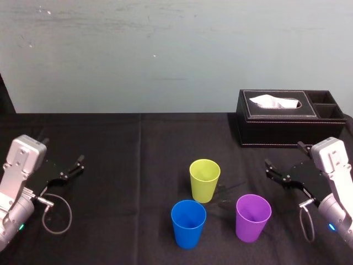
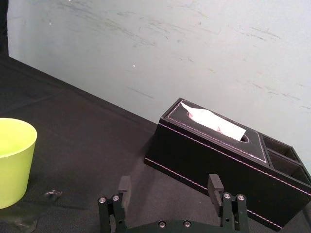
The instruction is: Stack the three plastic cups sequentially using one hand.
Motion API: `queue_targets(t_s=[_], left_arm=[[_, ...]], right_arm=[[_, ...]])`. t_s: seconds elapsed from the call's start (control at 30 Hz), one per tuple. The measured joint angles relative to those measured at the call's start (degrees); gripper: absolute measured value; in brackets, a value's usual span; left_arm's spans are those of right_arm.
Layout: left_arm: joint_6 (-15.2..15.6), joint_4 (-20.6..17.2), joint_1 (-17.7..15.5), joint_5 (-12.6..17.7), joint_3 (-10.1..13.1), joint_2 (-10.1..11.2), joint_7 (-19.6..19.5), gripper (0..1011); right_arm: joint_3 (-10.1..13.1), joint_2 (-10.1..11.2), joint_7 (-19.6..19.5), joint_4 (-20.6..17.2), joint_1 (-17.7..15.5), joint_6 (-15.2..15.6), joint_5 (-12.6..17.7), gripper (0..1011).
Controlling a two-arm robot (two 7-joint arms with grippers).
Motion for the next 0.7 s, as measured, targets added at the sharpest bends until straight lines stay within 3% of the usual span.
queue_targets(t_s=[0.2, 0.7], left_arm=[[0.0, 0.0, 0.0, 0.0, 0.0, 0.0, 0.0, 1000], [0.0, 0.0, 0.0, 0.0, 0.0, 0.0, 0.0, 1000]], right_arm=[[0.0, 0.0, 0.0, 0.0, 0.0, 0.0, 0.0, 1004], [3.03, -1.52, -0.36, -1.78, -2.08, -0.4, -0.89, 1004]])
